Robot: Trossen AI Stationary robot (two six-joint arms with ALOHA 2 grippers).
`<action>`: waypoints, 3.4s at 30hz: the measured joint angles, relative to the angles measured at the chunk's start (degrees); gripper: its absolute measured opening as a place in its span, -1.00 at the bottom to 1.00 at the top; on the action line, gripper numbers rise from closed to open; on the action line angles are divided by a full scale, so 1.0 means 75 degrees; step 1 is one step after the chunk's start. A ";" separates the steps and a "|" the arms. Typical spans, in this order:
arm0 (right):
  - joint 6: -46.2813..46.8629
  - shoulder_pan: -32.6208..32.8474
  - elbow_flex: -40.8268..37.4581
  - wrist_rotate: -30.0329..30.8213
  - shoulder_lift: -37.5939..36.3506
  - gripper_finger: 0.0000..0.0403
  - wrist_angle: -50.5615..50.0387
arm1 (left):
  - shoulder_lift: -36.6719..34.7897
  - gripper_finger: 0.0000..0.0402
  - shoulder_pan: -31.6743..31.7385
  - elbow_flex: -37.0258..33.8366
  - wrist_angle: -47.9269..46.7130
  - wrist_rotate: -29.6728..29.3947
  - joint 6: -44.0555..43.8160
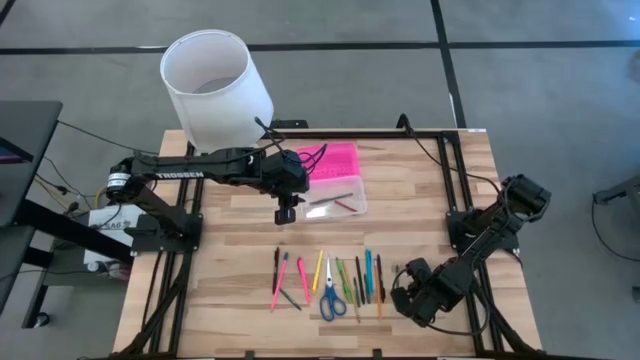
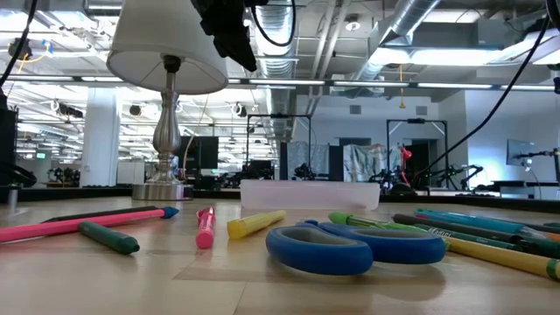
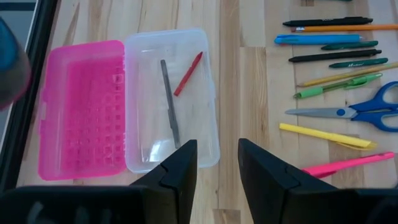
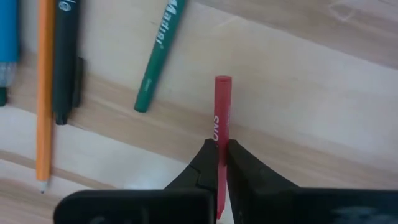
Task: Pick & place school supplies into a supply box
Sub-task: Put the red crayon into the pink supply box, then put the left black pen into the pink supply box
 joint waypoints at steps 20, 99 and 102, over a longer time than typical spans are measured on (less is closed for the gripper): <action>-0.0447 -0.0010 0.0647 0.0902 -0.0023 -1.00 -0.0671 | 0.0003 -0.44 0.0006 0.0000 -0.0230 -0.0513 -0.0067; -1.5163 -0.8728 0.2757 -0.0690 0.0763 -0.35 0.0495 | -0.3780 -0.44 -0.3443 -0.5383 0.2644 -0.3512 -0.8937; -1.5177 -0.8470 0.2749 -0.0650 0.0681 -0.33 0.0524 | -0.3502 -0.44 -0.3582 -0.5383 0.2762 -0.3517 -0.9387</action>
